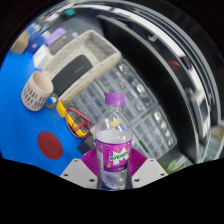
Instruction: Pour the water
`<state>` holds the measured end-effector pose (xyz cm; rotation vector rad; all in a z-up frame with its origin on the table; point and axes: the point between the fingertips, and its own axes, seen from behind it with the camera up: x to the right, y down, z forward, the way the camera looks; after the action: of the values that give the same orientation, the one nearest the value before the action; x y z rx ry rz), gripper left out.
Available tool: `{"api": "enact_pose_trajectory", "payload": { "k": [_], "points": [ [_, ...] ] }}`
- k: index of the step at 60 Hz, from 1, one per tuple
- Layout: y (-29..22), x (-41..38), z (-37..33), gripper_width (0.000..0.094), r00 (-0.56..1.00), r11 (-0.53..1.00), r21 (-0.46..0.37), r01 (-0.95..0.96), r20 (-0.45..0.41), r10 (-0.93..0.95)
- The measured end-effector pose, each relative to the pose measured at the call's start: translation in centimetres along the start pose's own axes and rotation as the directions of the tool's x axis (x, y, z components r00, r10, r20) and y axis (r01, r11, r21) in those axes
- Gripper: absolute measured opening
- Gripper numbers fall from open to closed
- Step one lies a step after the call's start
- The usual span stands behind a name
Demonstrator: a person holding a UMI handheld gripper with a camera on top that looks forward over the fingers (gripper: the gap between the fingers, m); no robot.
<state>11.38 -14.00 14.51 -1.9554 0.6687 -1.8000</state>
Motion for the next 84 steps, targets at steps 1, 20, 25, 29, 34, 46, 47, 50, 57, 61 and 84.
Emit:
{"api": "enact_pose_trajectory", "payload": {
  "k": [1,20,25,29,34,46,47,50,57,61,84],
  "points": [
    [-0.6,-0.3,0.2,0.0340,0.999,0.999,0.003,0.035,0.000,-0.035],
    [-10.0,-5.5,3.8,0.0339,0.817,0.814,0.078,0.576,-0.043,-0.575],
    [-11.7,-6.7,4.2,0.0339,0.719,0.713,0.091,0.695,-0.080,-0.691],
    [-12.6,-7.1,4.6,0.0339,0.624,0.619,0.079,0.781,-0.105,-0.774],
    [-13.7,-7.8,4.7,0.0339,0.486,0.480,0.075,0.874,-0.150,-0.861],
    [-16.1,-8.5,4.1,0.0337,0.273,0.269,0.051,0.962,-0.243,-0.931],
    [-16.1,-8.6,4.1,0.0339,0.274,0.270,0.052,0.962,-0.240,-0.931],
    [-16.0,-8.5,4.1,0.0338,0.281,0.276,0.055,0.960,-0.235,-0.930],
    [-15.8,-7.6,4.0,0.0340,0.350,0.348,0.051,0.936,-0.233,-0.907],
    [-15.5,-7.0,3.9,0.0339,0.466,0.460,0.075,0.885,-0.205,-0.861],
    [-13.6,-5.4,2.0,0.0346,0.960,0.965,0.095,-0.244,0.164,0.227]
  ]
}}
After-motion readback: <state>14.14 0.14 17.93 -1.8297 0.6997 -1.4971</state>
